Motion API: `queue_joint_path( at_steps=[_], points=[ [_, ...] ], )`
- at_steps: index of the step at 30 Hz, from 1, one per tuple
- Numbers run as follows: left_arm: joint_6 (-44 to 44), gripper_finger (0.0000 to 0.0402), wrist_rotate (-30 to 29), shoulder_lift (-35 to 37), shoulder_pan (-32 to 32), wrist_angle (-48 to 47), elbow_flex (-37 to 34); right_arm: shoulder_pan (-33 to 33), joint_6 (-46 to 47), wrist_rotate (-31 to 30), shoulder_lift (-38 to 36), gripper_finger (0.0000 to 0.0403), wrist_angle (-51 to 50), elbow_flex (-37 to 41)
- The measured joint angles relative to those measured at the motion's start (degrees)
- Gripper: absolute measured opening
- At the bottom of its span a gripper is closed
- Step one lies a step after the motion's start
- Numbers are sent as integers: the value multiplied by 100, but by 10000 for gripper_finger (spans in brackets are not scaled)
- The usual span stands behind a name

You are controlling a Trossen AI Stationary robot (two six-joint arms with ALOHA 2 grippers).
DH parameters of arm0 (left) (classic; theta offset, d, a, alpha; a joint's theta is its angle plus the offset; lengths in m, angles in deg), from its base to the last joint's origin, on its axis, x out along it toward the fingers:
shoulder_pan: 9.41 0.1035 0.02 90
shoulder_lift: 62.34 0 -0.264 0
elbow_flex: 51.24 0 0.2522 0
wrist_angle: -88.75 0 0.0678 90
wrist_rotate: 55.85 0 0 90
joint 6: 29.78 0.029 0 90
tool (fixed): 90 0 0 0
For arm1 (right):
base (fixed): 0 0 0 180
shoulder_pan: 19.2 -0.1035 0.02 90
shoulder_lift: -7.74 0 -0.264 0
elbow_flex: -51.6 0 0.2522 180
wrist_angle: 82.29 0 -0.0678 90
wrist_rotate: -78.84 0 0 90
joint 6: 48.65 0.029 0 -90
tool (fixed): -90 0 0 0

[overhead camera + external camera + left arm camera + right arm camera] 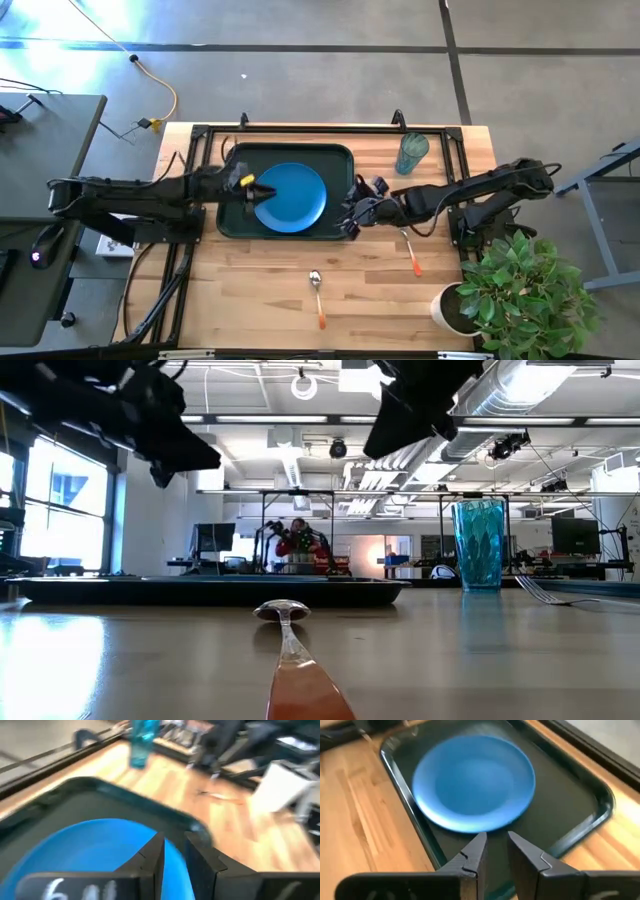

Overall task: Pick and place plate/cup/fork/spoon on tray
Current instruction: Put the blue cup on the black tray to the top left of the blue plate

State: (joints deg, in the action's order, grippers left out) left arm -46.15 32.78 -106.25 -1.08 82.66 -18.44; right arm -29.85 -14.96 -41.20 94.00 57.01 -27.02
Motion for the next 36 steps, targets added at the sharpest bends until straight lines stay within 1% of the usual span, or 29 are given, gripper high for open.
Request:
queue_joint_path(
  at_steps=[4, 8, 10, 13, 15, 18, 21, 24, 27, 31, 36],
  points=[
    [-47, 50, -373, 58, -586, 498, -399, -1, 391, 64, 242, 67, -110, 2],
    [185, 43, -740, -45, -1053, 567, -604, -30, 667, 511, 823, 75, -110, 2],
    [347, 35, -1096, -167, -1296, 679, -761, -32, 817, 714, 1127, 86, -141, 11],
    [313, 17, -1820, -410, -1577, 1026, -1022, -26, 1034, 947, 1413, 104, -274, 11],
    [313, 6, -1987, -532, -1682, 1253, -1065, -26, 1181, 960, 1507, 115, -370, 11],
    [366, 4, -1959, -649, -1760, 1539, -1074, -26, 1294, 812, 1490, 126, -366, 11],
    [567, 13, -1894, -715, -1781, 1965, -1074, -38, 1370, 669, 1386, 129, -360, 11],
    [840, 24, -1967, -759, -1727, 2333, -1072, -55, 1369, 560, 1234, 129, -361, 11],
    [899, 36, -2028, -833, -1525, 2598, -1070, -55, 1092, 422, 1043, 129, -383, 11],
    [926, 52, -2006, -1069, -1142, 2619, -859, -52, 750, -26, 765, 130, -539, 9],
    [1158, 73, -1301, -1654, -668, 2648, -278, -54, 956, -479, 449, 130, -770, 9]
  ],
)
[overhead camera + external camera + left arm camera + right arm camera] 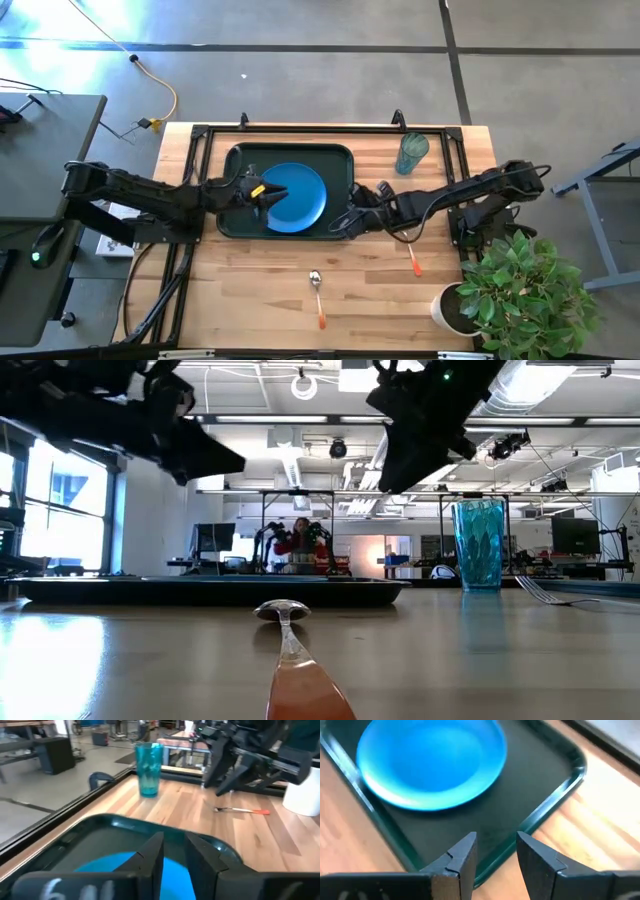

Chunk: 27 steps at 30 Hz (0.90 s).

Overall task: Pick and place plate/cup/fork/spoon on tray
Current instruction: Put the blue cup on the black tray to the top left of the blue plate

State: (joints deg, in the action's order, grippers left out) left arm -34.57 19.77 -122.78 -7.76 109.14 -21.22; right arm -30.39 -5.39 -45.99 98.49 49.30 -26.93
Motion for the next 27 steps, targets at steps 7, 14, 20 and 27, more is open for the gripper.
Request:
queue_joint_path(
  at_steps=[7, 14, 20, 27],
  points=[
    [730, 96, 418, -1079, 300, -24, 841, -214, 859, -52, -241, 130, -615, 0],
    [1384, 99, 493, -2147, 632, -17, 1811, -465, 2162, 64, -508, 130, -1435, 0],
    [1693, 99, 1174, -2968, 1023, 0, 2860, -397, 2718, 76, -978, 130, -2177, 0],
    [1561, 99, 1853, -3982, 1449, -166, 4056, -129, 2942, -714, -1704, 128, -3298, 0]
  ],
)
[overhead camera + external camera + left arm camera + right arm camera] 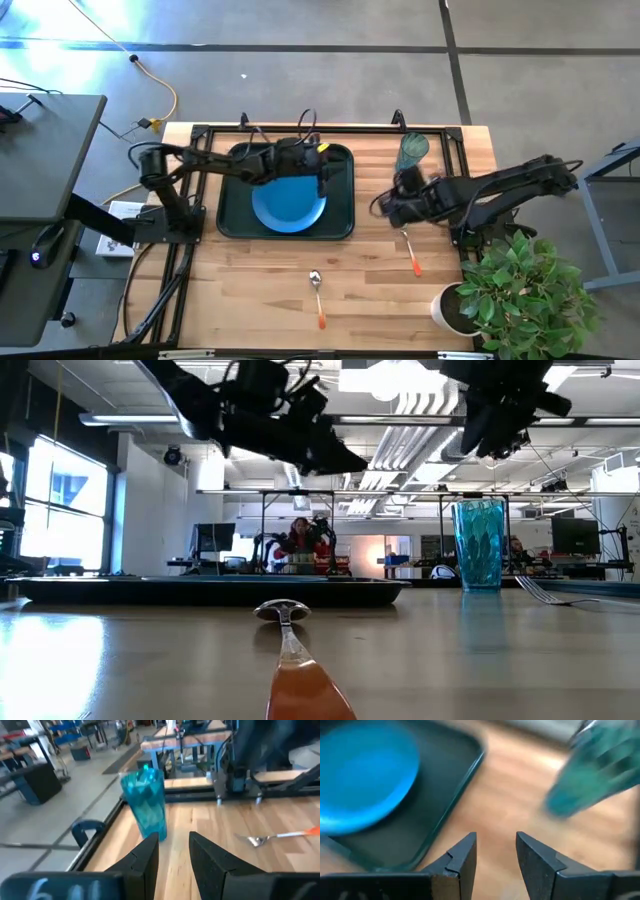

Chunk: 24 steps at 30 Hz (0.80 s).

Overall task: Pick and place plate/cup/fork/spoon on tray
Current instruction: Put the blue cup on the black tray to the top left of the blue plate

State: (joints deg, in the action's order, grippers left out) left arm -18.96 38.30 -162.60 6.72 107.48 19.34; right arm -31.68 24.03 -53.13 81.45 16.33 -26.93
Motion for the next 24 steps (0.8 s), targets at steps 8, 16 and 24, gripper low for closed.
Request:
queue_joint_path(
  at_steps=[8, 16, 24],
  points=[
    [-310, 99, 326, -637, 353, 421, 702, 1696, -152, -667, -467, 117, -1295, -4],
    [-219, 99, 434, -656, 383, 784, 703, 3847, -1881, -173, -613, 137, -1153, -4],
    [87, 99, 412, -656, 368, 820, 703, 5450, -4108, 1307, -590, 175, 590, -4]
  ],
)
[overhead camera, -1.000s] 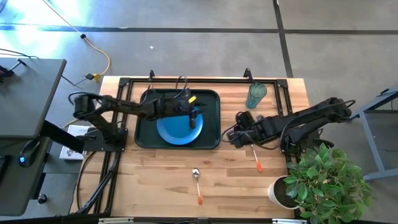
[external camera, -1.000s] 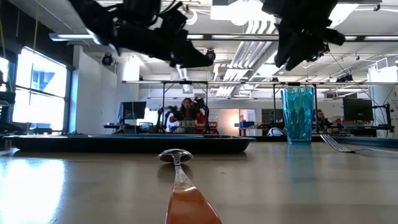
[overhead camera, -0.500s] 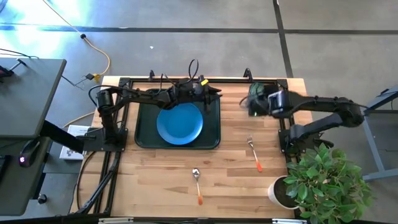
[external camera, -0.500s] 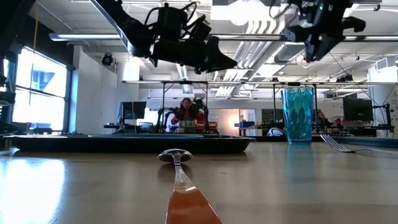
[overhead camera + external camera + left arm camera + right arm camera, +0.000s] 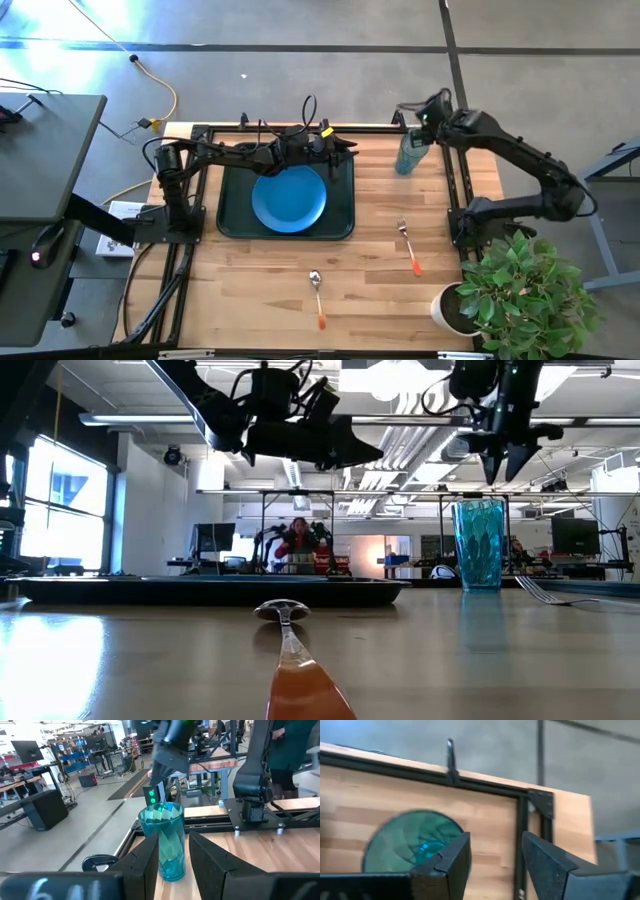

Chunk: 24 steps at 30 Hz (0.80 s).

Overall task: Pick and place plate/cup/fork/spoon on tray
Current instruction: Put the blue cup on the black tray to the top left of the blue plate

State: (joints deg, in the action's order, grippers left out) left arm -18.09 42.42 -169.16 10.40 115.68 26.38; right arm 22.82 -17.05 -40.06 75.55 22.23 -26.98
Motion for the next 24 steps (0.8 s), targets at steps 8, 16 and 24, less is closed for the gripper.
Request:
queue_joint_path(
  at_steps=[8, 16, 24],
  points=[
    [14, 134, 5, -9, 0, 40, 0, 669, -357, 1015, 2, 184, 43, 0],
    [230, 220, -50, -373, 4, 199, -2, 598, -449, 1288, 258, 184, 72, 2],
    [556, 250, -449, -426, 3, 293, -7, 586, -467, 1292, 894, 181, -26, 9]
  ],
)
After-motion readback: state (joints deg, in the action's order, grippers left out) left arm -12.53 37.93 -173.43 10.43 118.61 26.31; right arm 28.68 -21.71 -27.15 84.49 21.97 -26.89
